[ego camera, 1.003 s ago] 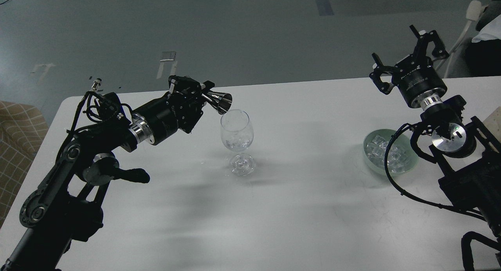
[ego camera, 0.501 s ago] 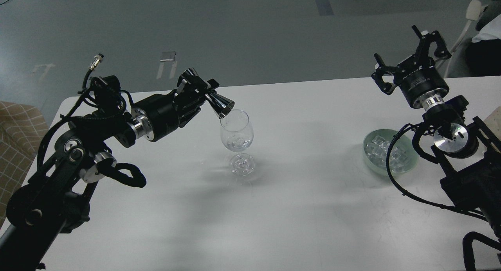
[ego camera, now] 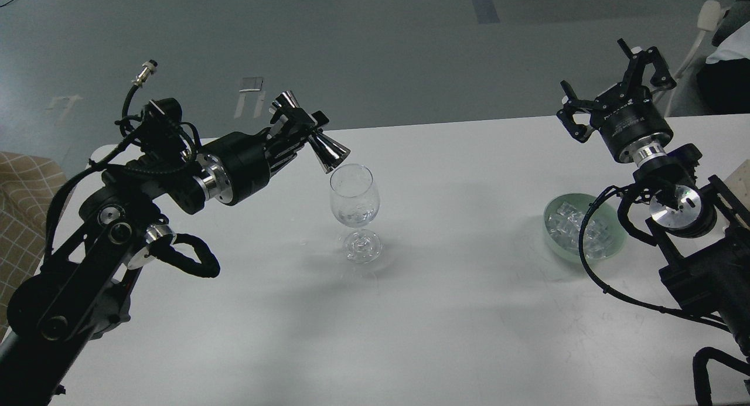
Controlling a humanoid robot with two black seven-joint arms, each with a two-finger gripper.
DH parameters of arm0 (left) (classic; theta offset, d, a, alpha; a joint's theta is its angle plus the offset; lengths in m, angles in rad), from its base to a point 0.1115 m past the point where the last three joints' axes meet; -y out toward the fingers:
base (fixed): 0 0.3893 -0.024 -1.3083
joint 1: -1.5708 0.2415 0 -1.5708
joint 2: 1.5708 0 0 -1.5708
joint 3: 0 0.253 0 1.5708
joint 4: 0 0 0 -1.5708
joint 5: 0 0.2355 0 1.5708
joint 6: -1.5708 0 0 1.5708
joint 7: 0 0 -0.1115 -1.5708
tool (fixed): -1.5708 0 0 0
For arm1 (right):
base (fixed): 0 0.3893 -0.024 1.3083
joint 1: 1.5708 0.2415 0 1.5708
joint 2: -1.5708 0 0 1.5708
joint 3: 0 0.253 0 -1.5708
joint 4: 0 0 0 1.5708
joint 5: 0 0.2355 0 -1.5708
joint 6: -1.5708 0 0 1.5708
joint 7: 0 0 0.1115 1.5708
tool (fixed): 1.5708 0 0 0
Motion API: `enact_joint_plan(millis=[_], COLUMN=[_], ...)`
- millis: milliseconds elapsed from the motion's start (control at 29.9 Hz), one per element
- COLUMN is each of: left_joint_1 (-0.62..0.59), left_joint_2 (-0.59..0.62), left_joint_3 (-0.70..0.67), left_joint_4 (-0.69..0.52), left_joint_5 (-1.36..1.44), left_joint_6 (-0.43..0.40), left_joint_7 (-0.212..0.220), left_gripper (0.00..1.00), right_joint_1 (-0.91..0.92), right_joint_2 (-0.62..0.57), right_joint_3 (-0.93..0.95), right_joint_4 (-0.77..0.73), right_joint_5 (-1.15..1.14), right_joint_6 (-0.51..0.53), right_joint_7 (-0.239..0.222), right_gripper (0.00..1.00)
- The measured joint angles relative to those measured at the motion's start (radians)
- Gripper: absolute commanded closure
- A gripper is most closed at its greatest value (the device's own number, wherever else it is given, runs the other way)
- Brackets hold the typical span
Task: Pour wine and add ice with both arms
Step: 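Turn the jigger upright and move it back with the left gripper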
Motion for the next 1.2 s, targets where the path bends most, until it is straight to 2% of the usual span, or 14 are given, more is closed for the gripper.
enact_joint_plan(millis=[201,535,735,936,1069,1203], left_joint_1=[0.021,0.030,0.047,0.058,0.072,0.098], left_joint_2=[-0.007,-0.012,-0.042,-0.061,-0.055,-0.065], left_joint_3=[-0.045,-0.163,-0.291,-0.461,-0.494,-0.498], left_joint_4=[0.000,0.065,0.174,0.400,0.519,0.555], left_joint_5=[-0.198,-0.588,-0.798,-1.089,-1.226,-1.254], left_joint_6=[0.021,0.173,0.275,0.345,0.328,0.285], left_joint_7=[0.004,-0.003,-0.053,-0.100,-0.159,-0.179], left_gripper=[0.90,0.89,0.89,0.88,0.88,0.88], right_joint_1=[0.000,0.001,0.001,-0.001,-0.007,-0.009], right_joint_2=[-0.006,-0.012,-0.017,-0.042,-0.048,-0.048], right_joint_3=[0.000,-0.001,-0.003,-0.005,-0.006,-0.006], right_joint_4=[-0.004,-0.004,-0.004,-0.004,-0.005,-0.005], right_joint_5=[0.000,0.000,-0.003,-0.003,-0.003,-0.003], right_joint_6=[0.001,0.002,0.002,0.002,0.002,0.002], right_joint_7=[0.000,-0.001,-0.002,-0.003,-0.003,-0.003], right_gripper=[0.00,0.00,0.00,0.00,0.00,0.00])
